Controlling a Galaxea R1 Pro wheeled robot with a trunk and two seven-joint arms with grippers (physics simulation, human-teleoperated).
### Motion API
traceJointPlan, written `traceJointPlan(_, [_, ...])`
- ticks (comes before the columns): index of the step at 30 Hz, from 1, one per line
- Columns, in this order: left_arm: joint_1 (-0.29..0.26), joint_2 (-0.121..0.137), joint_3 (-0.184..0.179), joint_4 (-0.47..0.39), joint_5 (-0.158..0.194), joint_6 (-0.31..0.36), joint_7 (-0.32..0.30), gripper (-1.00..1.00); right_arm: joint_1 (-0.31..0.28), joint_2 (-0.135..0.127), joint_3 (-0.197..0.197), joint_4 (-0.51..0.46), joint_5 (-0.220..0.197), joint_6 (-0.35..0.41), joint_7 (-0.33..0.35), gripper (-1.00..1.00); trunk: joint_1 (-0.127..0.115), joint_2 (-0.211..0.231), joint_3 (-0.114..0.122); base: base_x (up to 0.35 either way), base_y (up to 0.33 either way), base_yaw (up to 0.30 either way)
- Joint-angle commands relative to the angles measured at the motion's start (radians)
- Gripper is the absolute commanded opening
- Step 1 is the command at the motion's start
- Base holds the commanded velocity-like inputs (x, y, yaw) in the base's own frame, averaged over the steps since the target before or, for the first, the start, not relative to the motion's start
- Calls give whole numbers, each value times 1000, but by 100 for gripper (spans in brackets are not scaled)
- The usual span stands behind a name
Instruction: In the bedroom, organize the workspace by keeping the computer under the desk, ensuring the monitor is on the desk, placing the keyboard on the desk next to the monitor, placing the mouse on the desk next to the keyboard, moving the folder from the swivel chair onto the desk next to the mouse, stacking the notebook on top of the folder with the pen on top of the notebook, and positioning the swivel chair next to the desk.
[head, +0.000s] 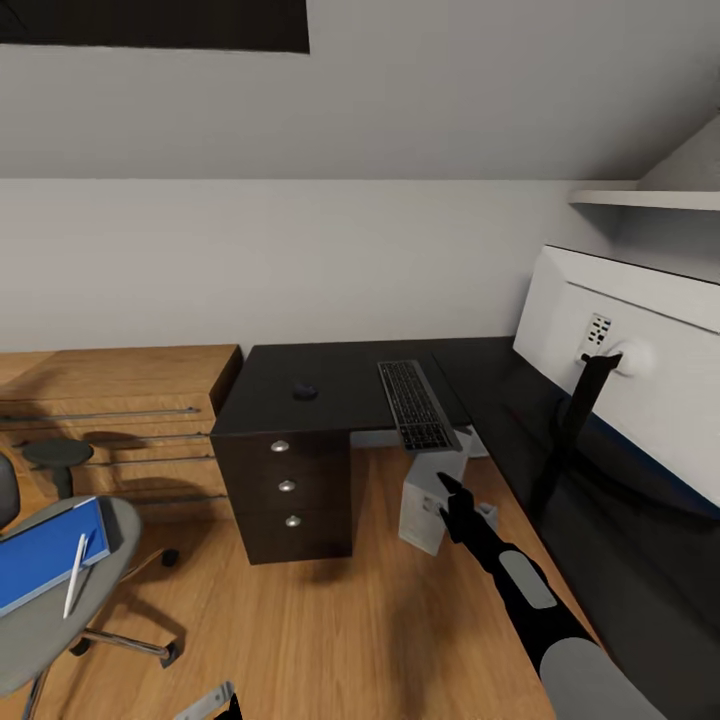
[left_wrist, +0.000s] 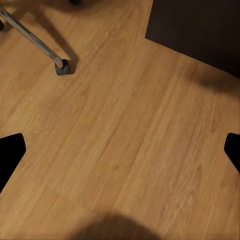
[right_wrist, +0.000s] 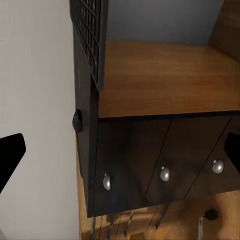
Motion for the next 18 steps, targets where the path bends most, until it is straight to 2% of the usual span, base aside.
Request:
traceJointPlan(1, [-1, 2, -8, -1, 11, -7, 6, 100, -1, 2, -7, 0, -6, 9, 1, 100, 0, 0, -1, -42, 0, 0])
traceJointPlan(6, [-1, 1, -8, -1, 12, -6, 6, 100, 0, 5, -5, 16, -3, 8, 0, 100, 0, 0, -1, -23, 0, 0])
traceJointPlan(11, [-1, 0, -8, 0, 13, -6, 6, 100, 1, 10, 4, 47, 28, 6, -2, 100, 0, 0, -1, -6, 0, 0])
traceJointPlan(14, [-1, 0, -8, 1, 14, -6, 6, 100, 1, 15, 21, 62, 71, -2, -4, 100, 0, 0, -1, -2, 0, 0])
traceJointPlan(18, [-1, 0, -8, 2, 14, -5, 7, 100, 1, 21, 59, 81, 156, -37, -5, 100, 0, 0, -1, -1, 0, 0])
